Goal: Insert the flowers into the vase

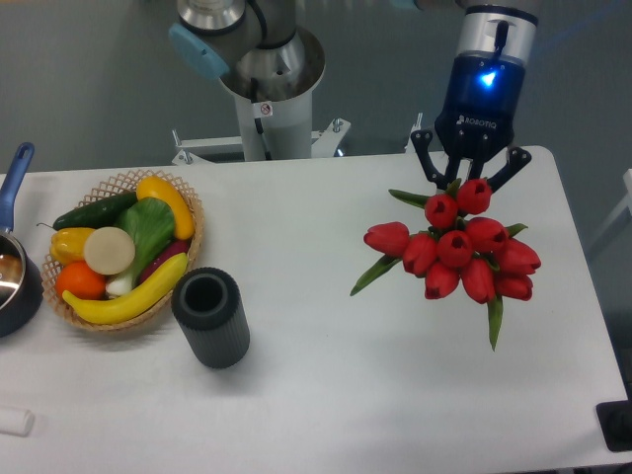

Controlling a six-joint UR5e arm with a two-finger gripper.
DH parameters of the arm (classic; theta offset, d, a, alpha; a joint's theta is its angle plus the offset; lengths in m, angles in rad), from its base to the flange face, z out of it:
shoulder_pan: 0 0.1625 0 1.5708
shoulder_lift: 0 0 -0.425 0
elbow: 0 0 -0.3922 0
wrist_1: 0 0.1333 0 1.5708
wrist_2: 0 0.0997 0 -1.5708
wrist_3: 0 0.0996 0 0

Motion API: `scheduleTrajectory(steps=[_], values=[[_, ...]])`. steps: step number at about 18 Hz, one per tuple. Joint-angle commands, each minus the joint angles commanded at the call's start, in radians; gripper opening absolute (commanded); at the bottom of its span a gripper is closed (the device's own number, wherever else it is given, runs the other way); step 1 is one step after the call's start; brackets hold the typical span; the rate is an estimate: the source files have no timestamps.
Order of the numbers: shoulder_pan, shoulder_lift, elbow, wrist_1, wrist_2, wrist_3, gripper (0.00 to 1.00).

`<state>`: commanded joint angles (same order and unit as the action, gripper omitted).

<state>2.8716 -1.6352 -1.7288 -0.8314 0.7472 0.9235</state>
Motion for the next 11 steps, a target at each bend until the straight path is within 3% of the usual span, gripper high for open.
scheduleTrajectory(steps=[11], values=[[-0.046,-0.020,-0.005,0.014,-0.064,0.011,0.18]])
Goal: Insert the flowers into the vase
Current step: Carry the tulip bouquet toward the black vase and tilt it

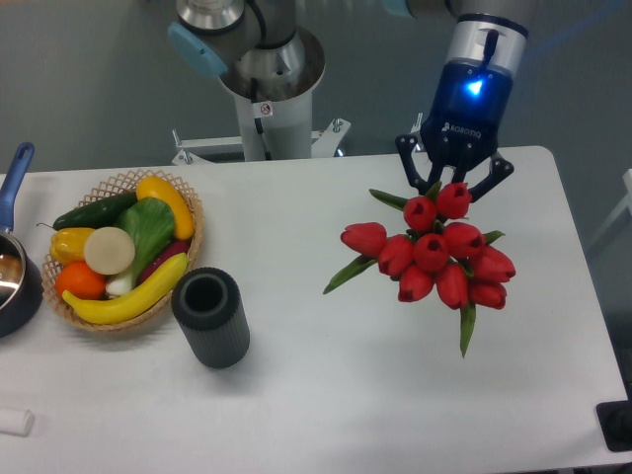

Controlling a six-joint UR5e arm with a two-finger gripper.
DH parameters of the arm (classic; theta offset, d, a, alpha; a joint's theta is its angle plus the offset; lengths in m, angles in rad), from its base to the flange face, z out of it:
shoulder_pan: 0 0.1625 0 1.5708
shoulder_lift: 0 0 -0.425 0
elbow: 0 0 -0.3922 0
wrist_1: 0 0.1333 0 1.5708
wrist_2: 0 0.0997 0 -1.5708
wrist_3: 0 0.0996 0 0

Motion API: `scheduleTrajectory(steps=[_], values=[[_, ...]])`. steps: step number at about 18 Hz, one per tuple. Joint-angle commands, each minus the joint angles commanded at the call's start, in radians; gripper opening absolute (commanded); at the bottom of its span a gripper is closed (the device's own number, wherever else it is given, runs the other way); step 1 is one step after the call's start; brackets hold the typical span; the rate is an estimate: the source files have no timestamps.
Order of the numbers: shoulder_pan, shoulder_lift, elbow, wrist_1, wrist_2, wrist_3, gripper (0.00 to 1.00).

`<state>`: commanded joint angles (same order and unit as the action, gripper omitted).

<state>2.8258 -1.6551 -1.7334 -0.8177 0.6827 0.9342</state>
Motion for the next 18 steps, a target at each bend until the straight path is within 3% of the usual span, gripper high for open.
scheduleTrajectory(steps=[4,8,13,18], values=[[-0.068,-0.046,0.008,0.110,-0.069,0.000,0.19],[-0.133,-0.049,0.005,0.124,-0.135,0.000,0.19],[-0.181,-0.051,-0.005,0.127,-0.294,0.000,0.19],[-0.261,-0.065,-0.006,0.129,-0.350,0.000,0.19]])
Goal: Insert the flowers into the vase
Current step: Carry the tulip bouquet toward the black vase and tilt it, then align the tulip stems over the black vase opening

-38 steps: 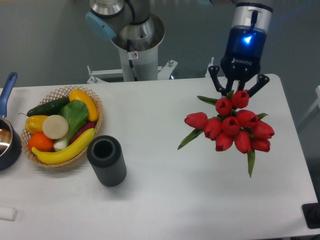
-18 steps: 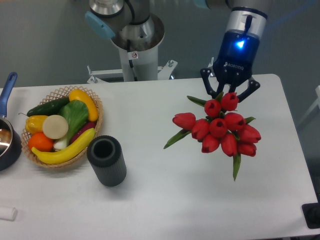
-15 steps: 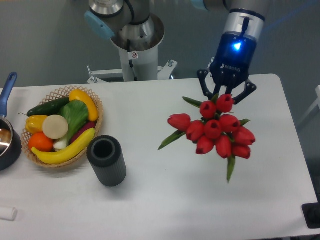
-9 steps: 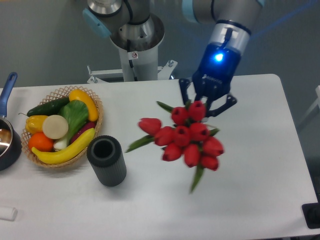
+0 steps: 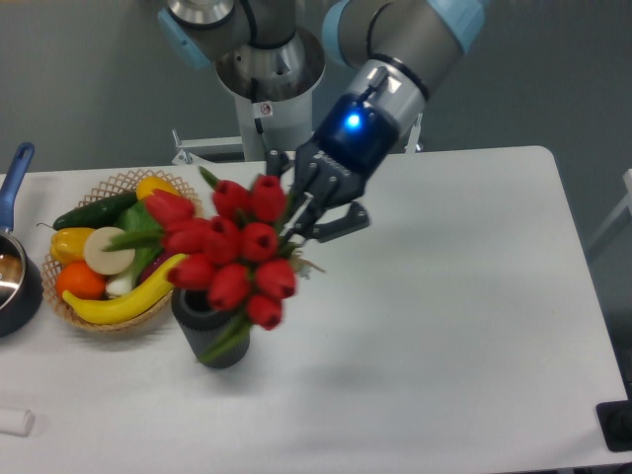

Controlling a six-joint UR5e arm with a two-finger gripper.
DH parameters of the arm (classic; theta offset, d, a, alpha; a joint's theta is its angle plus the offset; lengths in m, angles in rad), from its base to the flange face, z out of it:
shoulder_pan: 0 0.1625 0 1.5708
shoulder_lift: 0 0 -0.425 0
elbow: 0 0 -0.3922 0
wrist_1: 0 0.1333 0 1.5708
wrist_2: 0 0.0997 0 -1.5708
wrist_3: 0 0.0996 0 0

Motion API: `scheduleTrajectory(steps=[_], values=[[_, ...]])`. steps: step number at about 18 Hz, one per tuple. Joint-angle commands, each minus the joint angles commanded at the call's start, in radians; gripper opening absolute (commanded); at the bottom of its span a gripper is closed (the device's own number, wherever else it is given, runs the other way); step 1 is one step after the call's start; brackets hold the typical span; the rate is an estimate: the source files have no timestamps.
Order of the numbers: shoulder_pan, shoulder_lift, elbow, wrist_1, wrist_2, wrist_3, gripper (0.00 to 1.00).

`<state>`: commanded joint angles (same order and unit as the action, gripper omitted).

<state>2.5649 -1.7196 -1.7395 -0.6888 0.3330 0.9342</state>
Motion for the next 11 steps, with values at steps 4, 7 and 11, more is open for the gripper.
scheduleTrajectory(steps=[4,7,11], values=[[-0.014,-0.027,-0.005,0.000,-0.135,0.063,0.19],[-0.028,-0.035,-0.023,0.000,-0.164,0.106,0.19],[-0.032,-0.032,-0.069,0.000,-0.164,0.161,0.19]])
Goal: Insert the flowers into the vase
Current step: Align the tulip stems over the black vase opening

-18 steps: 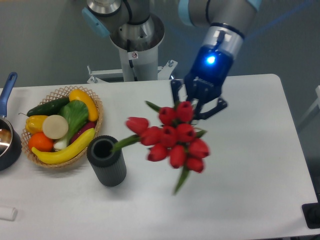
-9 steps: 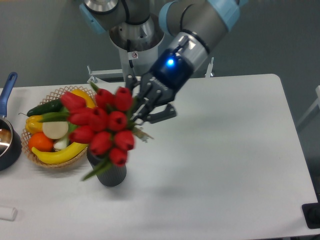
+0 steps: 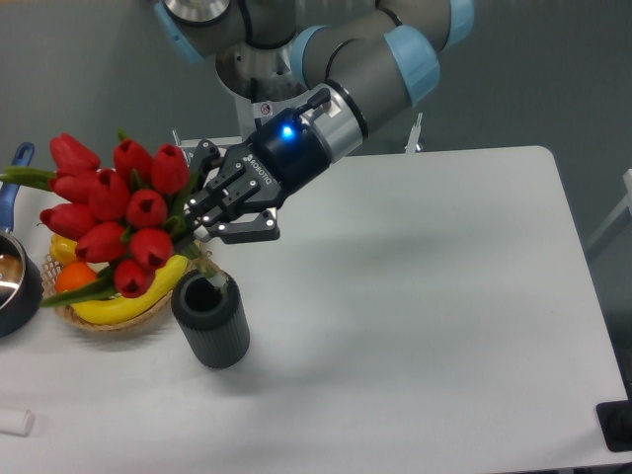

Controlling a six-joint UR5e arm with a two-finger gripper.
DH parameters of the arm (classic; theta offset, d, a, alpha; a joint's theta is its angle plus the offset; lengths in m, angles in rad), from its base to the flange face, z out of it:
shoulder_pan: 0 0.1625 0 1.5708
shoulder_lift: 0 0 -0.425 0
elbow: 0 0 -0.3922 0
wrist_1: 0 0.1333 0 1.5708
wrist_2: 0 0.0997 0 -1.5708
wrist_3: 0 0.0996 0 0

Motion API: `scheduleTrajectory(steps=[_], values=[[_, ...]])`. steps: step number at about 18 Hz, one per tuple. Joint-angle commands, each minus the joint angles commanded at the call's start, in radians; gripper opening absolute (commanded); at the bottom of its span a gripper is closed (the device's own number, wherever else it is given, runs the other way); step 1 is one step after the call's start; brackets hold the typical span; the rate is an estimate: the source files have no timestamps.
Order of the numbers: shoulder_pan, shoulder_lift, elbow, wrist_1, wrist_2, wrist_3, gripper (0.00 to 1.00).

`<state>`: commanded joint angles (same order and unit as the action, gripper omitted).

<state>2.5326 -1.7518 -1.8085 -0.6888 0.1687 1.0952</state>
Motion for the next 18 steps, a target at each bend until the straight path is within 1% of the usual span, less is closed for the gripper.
scheduleTrajectory(steps=[9,18], values=[[-0.006,-0.005,-0.025,0.000,0.002,0.002,0.19],[-0.029,-0.049,-0.034,0.000,0.003,0.019,0.19]])
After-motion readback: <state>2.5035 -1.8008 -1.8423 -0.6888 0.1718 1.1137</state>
